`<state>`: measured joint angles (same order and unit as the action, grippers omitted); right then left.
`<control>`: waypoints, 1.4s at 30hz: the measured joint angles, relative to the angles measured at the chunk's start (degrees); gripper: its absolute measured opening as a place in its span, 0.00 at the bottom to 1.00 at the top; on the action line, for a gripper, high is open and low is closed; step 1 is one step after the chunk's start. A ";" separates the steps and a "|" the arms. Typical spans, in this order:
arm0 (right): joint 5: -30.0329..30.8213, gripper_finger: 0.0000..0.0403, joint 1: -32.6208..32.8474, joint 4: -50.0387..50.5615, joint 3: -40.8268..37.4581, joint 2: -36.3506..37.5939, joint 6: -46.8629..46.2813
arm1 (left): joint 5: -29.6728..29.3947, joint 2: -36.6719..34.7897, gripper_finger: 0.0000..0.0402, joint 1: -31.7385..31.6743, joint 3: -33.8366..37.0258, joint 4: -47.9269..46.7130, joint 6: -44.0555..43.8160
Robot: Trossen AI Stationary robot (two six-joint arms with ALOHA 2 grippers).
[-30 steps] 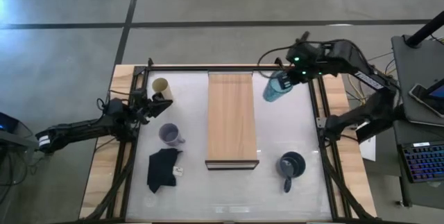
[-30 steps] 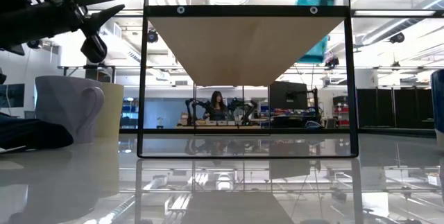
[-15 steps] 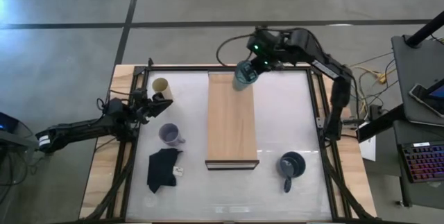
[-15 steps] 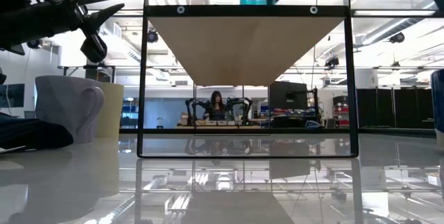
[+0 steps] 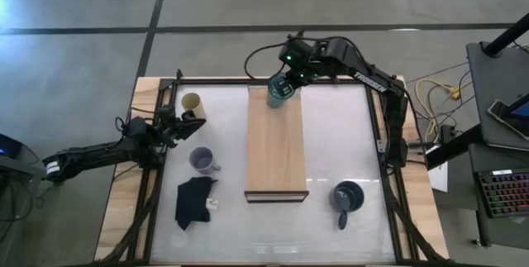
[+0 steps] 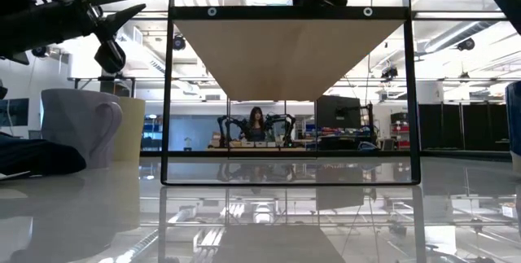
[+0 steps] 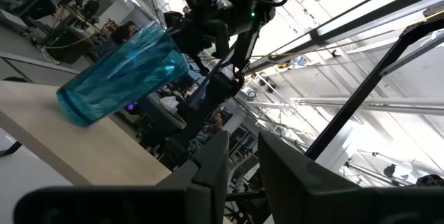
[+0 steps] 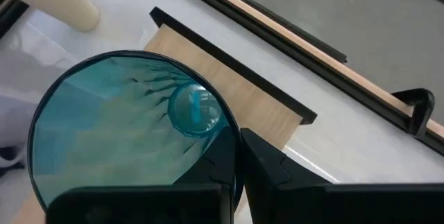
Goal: Stack small to large cups/mugs on shelf
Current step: Put the light blue cup on the shelf
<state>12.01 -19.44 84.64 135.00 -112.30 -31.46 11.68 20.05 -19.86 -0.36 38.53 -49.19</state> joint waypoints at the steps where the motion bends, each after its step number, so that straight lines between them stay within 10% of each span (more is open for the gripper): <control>1: 0.00 0.03 -0.11 0.08 0.00 -0.01 -0.27 | 0.00 0.00 0.16 -0.01 0.01 -0.01 0.00; 42: -4.77 0.25 -1.87 -2.61 -0.13 0.25 1.55 | 0.07 0.00 0.16 -0.01 0.00 -0.03 0.03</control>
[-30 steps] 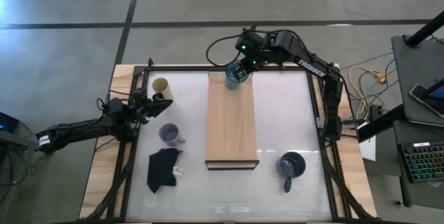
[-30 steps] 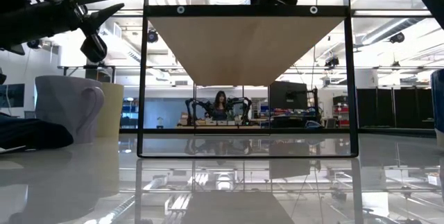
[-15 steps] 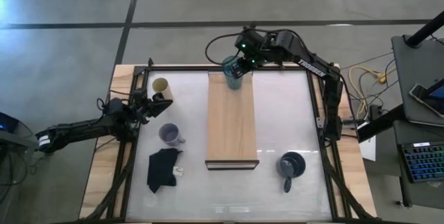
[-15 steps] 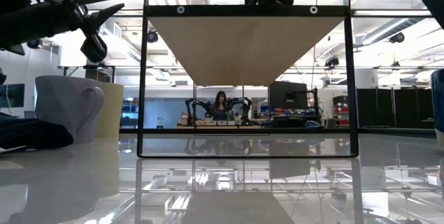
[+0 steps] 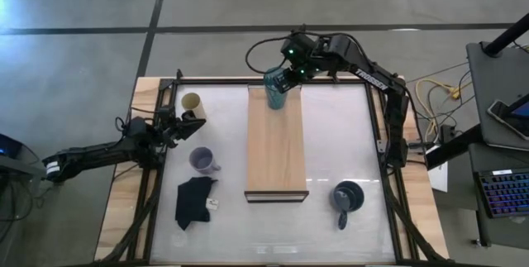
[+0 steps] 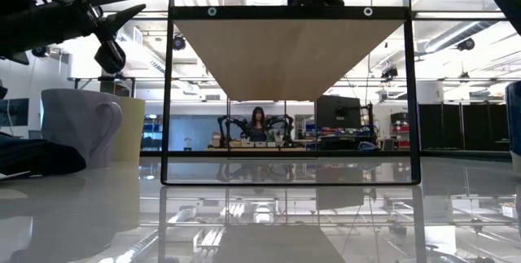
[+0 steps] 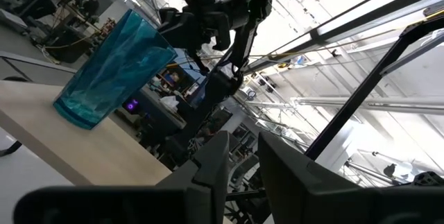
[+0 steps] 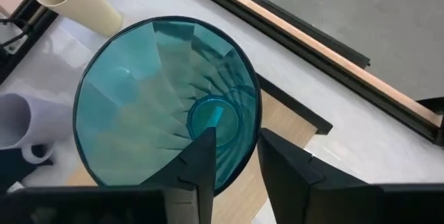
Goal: Stack small to large cups/mugs on shelf
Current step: Put the light blue cup on the shelf, then put the blue mug on the shelf
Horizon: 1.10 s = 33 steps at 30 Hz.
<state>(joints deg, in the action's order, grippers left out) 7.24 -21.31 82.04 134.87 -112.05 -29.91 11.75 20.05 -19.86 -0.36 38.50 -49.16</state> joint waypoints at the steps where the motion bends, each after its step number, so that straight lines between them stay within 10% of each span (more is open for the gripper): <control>1: 0.24 0.26 0.01 -0.01 0.00 -0.06 0.01 | 0.00 0.00 0.16 0.01 0.02 0.00 -0.01; 20: 1.85 0.39 1.29 8.30 -0.41 7.87 1.20 | 0.06 0.07 0.16 -0.01 0.01 -0.54 0.04; 33: 1.79 0.39 24.56 7.94 -24.61 26.68 -17.56 | 0.63 0.17 0.16 -0.01 0.01 -0.43 0.06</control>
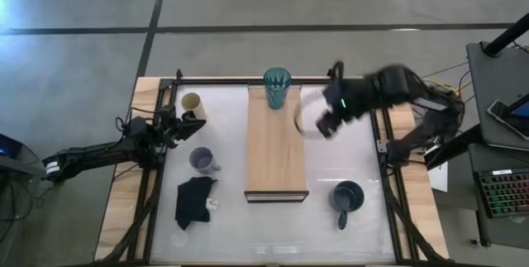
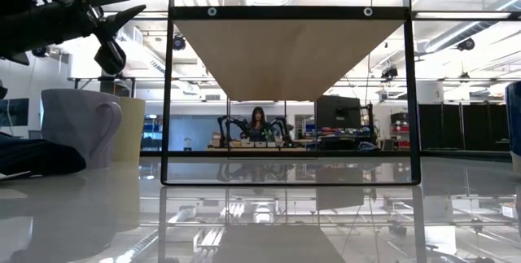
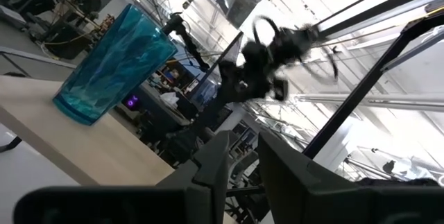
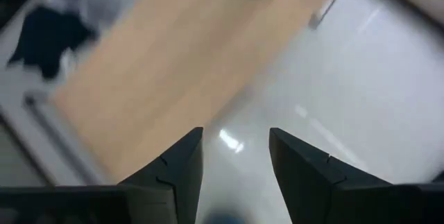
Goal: Stack small to large cups/mugs on shelf
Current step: Put the blue mug on the shelf
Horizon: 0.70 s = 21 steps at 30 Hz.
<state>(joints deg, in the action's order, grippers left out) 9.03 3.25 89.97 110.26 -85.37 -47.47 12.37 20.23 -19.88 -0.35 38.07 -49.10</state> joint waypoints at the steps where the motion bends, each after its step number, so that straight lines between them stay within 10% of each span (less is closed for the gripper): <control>1: 0.01 0.39 2.89 -0.03 -3.09 1.57 -3.91 | 0.14 -0.02 0.16 0.00 -0.01 -0.09 0.00; 11: 1.03 0.40 21.49 0.25 -32.67 12.30 -39.75 | 2.35 -0.02 0.16 0.00 0.00 0.00 0.02; 21: -12.87 0.53 25.82 -9.63 -45.04 12.88 -43.77 | 2.41 -0.04 0.16 0.02 -0.01 0.02 -0.04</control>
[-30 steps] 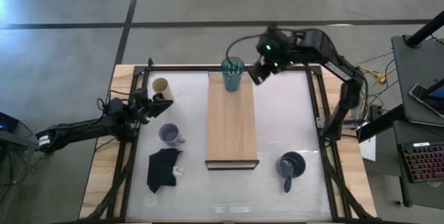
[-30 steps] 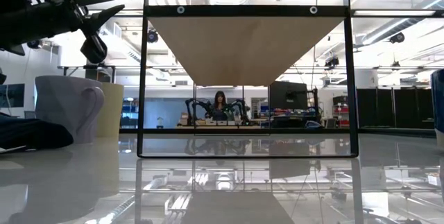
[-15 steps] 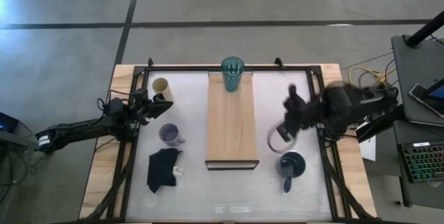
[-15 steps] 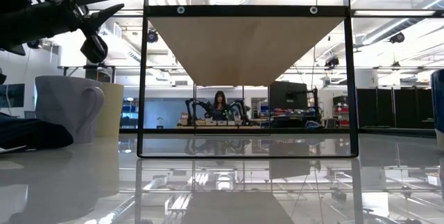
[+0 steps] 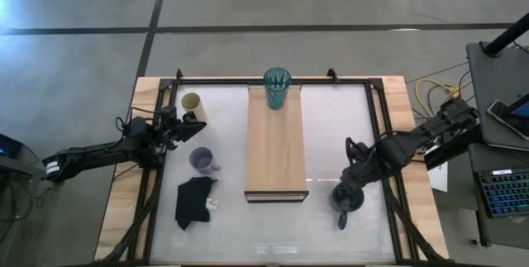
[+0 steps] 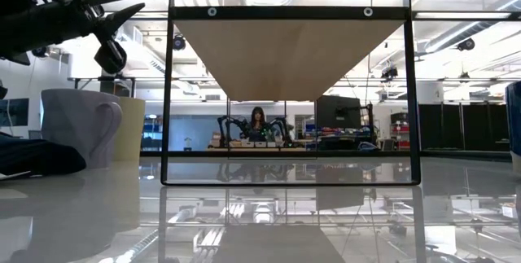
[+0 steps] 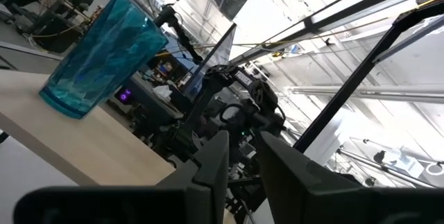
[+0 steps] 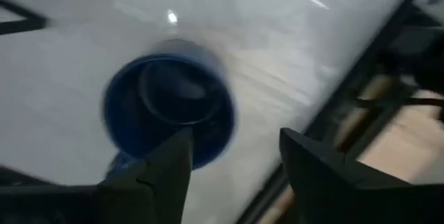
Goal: Stack small to large cups/mugs on shelf
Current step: Put the blue mug on the shelf
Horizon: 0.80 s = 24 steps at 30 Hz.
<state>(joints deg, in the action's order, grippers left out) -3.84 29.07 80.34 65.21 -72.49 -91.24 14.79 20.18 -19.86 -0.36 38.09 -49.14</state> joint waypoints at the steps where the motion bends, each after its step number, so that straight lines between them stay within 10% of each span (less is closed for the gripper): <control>1: -0.01 0.55 0.31 -1.44 -0.47 0.01 -0.38 | 0.00 0.00 0.16 0.00 0.00 0.00 -0.01; 24: -1.07 0.61 4.19 -16.40 -18.37 -0.04 -5.82 | -0.01 0.04 0.16 -0.01 0.01 0.00 -0.07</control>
<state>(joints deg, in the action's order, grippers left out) -4.91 33.26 63.95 46.85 -72.53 -97.07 14.78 20.23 -19.88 -0.35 38.09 -49.21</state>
